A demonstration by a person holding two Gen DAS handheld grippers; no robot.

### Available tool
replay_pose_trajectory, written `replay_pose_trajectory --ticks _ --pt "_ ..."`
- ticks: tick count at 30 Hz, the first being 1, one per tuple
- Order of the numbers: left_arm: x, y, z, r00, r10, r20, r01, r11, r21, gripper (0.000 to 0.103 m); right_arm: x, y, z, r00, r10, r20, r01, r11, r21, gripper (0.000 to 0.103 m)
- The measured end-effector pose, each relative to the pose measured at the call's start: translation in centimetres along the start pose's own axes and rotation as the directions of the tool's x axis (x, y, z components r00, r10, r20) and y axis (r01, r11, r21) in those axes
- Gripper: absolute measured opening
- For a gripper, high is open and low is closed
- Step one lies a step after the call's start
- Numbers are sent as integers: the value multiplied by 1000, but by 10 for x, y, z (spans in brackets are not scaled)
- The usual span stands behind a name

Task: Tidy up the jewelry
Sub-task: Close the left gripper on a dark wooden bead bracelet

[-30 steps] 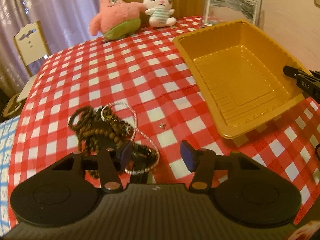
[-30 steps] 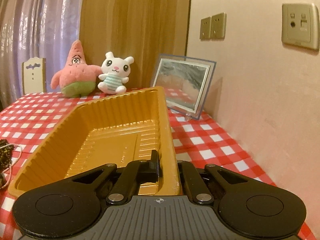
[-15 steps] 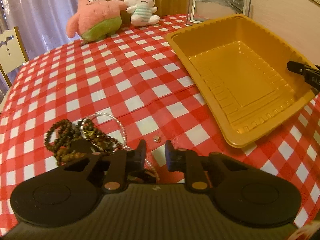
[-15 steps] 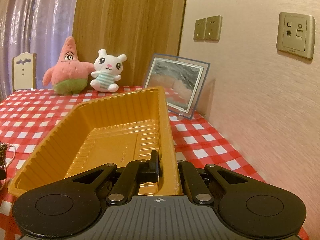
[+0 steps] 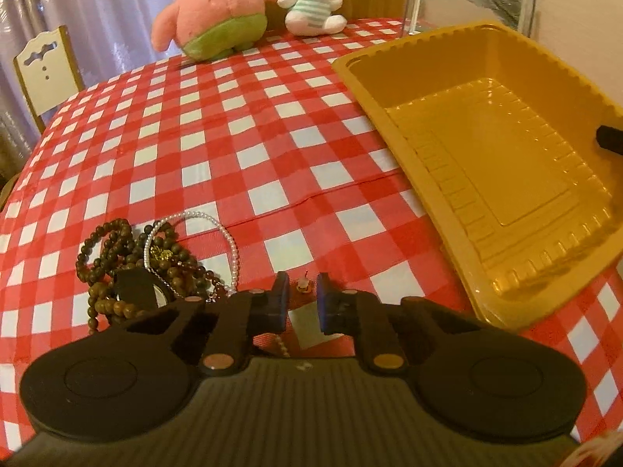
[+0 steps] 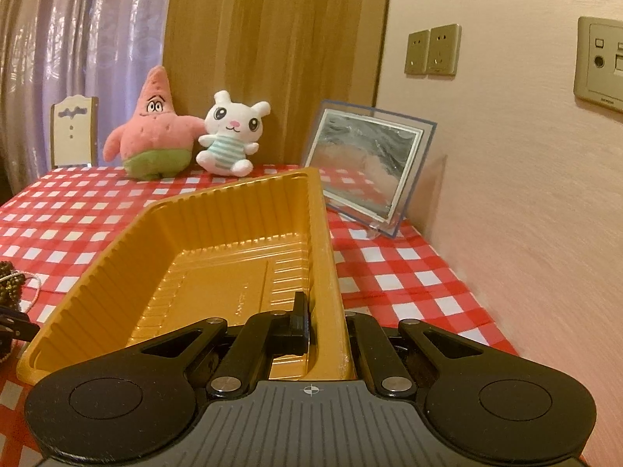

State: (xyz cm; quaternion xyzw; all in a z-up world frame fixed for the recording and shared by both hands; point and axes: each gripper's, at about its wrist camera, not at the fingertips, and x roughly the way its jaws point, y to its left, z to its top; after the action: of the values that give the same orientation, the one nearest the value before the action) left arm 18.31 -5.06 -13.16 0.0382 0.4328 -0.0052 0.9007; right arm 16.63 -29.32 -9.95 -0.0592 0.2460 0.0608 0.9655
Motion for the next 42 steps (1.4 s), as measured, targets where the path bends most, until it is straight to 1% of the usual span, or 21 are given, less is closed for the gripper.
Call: replay_pose_trajectory --ticks 2,7,10,15,19,21,24,29,31,33,34,35,39,42 --pt "3 0 0 1000 11 -5 -11 1000 -6 5 0 -1 0 1000 4 -2 -4 1000 0 4" --pt "0 0 -1 1000 15 9 -15 1000 -20 4 1 -2 0 1000 14 -4 -14 1000 -4 4" --pt "-13 1 1 999 7 34 -6 999 -36 3 1 -2 0 1000 18 -5 -18 1000 -2 4" --pt "-50 -1 15 993 -62 104 71 994 -84 3 2 -4 -1 1000 24 -11 -24 1000 6 4" --pt "-68 -13 26 978 -144 149 159 983 -92 3 2 -4 -2 1000 28 -13 -28 1000 9 4" --pt "-71 -21 30 969 -190 158 205 975 -87 3 2 -4 -2 1000 27 -13 -27 1000 8 4" --pt "-65 -33 32 961 -236 142 249 965 -84 3 1 -3 -3 1000 28 -14 -28 1000 8 4" --pt "-49 -48 31 958 -272 92 280 957 -81 4 1 -2 -4 999 28 -18 -28 1000 7 4" --pt "-50 -46 28 957 -274 91 281 956 -88 7 0 -1 -4 999 27 -20 -27 1000 7 4" --pt "-57 -44 25 957 -268 109 277 957 -84 15 -1 0 -4 999 27 -21 -27 1000 8 4" --pt "-61 -41 25 958 -262 117 272 958 -85 23 -1 -1 -4 999 27 -21 -27 1000 8 4" --pt "-63 -38 25 959 -254 124 266 960 -90 26 -1 0 -4 999 28 -21 -28 1000 6 4" --pt "-77 -16 17 961 -235 145 255 957 -137 26 -1 -1 -4 999 31 -26 -31 1000 6 4" --pt "-85 4 6 972 -188 140 212 961 -177 26 -2 -1 -7 999 30 -33 -30 1000 9 4"
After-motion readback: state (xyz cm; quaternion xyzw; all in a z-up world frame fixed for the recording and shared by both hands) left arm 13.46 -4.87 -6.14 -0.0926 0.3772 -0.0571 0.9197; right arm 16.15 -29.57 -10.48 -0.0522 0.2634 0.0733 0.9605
